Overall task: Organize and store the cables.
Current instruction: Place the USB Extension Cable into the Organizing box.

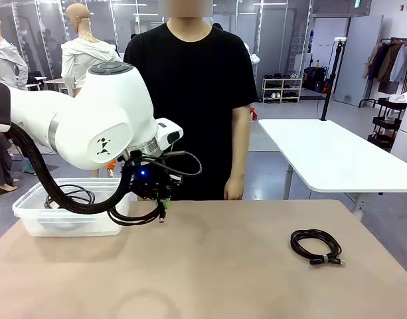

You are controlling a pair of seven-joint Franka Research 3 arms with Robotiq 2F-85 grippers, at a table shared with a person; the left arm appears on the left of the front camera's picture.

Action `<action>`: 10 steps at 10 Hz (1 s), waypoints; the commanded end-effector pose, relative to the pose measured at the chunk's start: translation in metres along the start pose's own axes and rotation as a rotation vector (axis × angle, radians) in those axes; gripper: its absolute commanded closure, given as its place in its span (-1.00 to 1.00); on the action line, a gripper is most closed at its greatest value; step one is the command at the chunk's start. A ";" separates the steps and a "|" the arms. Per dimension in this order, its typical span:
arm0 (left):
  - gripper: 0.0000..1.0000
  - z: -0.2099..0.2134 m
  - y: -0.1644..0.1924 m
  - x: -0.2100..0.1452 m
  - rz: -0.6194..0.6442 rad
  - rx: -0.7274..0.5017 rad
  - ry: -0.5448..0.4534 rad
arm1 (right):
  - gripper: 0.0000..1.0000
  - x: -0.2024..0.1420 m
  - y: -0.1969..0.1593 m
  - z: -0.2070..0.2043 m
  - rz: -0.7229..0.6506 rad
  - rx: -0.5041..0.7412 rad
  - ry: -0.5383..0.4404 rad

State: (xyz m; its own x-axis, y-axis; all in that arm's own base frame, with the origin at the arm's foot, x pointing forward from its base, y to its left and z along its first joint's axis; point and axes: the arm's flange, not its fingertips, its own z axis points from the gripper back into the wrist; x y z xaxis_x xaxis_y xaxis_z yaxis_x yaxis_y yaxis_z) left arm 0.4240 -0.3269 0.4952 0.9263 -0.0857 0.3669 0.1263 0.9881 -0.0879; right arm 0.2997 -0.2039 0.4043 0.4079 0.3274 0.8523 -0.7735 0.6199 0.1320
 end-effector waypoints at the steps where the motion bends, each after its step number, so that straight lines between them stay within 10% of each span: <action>1: 0.84 0.001 -0.004 0.000 0.026 -0.015 -0.004 | -1.00 -0.001 -0.003 -0.001 0.021 -0.003 -0.014; 10: 0.73 -0.016 0.256 0.109 0.038 0.045 -0.115 | -1.00 -0.001 -0.003 -0.001 0.021 -0.003 -0.014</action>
State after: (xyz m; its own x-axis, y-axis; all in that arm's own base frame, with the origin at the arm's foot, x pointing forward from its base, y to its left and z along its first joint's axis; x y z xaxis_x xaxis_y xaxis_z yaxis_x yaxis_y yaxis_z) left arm 0.5429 -0.0886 0.5065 0.8958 -0.0286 0.4436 0.0480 0.9983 -0.0324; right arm 0.3002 -0.2033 0.4043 0.4076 0.3291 0.8518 -0.7742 0.6192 0.1312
